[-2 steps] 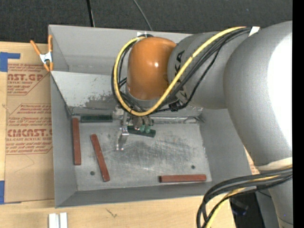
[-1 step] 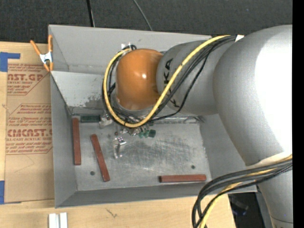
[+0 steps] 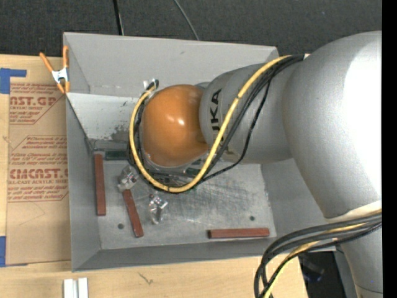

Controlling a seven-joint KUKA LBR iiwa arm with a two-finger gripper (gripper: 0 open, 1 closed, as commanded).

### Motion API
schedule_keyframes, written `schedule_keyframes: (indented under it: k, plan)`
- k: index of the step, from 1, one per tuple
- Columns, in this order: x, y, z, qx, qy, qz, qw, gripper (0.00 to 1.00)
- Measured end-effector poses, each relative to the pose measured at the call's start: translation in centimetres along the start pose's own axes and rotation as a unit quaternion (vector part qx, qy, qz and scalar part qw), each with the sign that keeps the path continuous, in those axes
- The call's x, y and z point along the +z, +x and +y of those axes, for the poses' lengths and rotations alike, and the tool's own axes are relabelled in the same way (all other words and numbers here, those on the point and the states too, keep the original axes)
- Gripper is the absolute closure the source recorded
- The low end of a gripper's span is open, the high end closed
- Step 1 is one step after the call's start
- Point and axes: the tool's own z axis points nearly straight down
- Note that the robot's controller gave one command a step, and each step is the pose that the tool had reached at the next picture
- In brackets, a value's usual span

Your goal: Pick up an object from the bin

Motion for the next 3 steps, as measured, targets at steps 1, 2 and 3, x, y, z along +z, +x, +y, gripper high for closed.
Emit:
schedule_keyframes:
  k: [1,2,3]
  plan:
    - [-0.4,0.6,0.8,-0.02,0.0,0.0,0.9998,0.0]
    - [1.5,-0.6,1.4,-0.189,0.0,-0.0007,0.982,0.0]
    - [2.4,-1.2,2.9,-0.26,0.002,-0.0049,0.9656,1.0]
